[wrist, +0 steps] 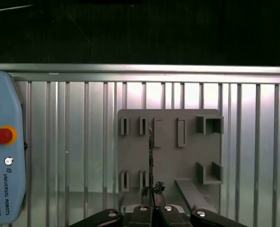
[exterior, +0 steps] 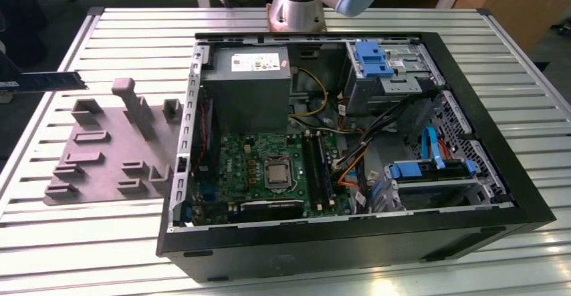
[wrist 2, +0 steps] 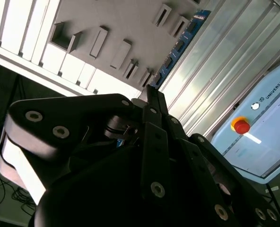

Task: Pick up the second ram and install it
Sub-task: 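Pick up the second ram and move it above second insertion slot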

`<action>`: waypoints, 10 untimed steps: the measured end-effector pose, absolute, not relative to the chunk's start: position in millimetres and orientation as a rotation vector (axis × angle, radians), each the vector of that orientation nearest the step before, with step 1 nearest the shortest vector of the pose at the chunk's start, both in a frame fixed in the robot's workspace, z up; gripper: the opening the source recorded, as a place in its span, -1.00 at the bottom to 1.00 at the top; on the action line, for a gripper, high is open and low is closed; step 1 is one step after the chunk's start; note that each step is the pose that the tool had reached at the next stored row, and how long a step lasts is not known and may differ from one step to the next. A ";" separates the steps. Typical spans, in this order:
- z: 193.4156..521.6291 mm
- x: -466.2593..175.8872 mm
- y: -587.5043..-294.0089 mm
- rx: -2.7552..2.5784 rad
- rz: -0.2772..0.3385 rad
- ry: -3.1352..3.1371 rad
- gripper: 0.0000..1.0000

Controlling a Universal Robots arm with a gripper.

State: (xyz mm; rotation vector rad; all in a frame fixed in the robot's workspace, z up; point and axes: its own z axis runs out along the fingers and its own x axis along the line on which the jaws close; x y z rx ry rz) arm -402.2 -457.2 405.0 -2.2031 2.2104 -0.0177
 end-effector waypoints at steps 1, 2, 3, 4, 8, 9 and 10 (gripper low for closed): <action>406.8 -402.2 -457.2 -2.203 -0.018 2.210 -0.77; 408.3 -402.2 -457.2 -2.203 -0.018 2.210 -0.77; 409.8 -402.2 -457.2 -2.203 -0.018 2.210 -0.77; 411.3 -402.2 -457.2 -2.203 -0.018 2.210 -0.77; 417.1 -402.2 -457.0 -2.202 -0.019 2.210 -0.77; 418.4 -402.2 -457.0 -2.202 -0.020 2.210 -0.77; 419.7 -402.2 -456.9 -2.202 -0.020 2.209 -0.77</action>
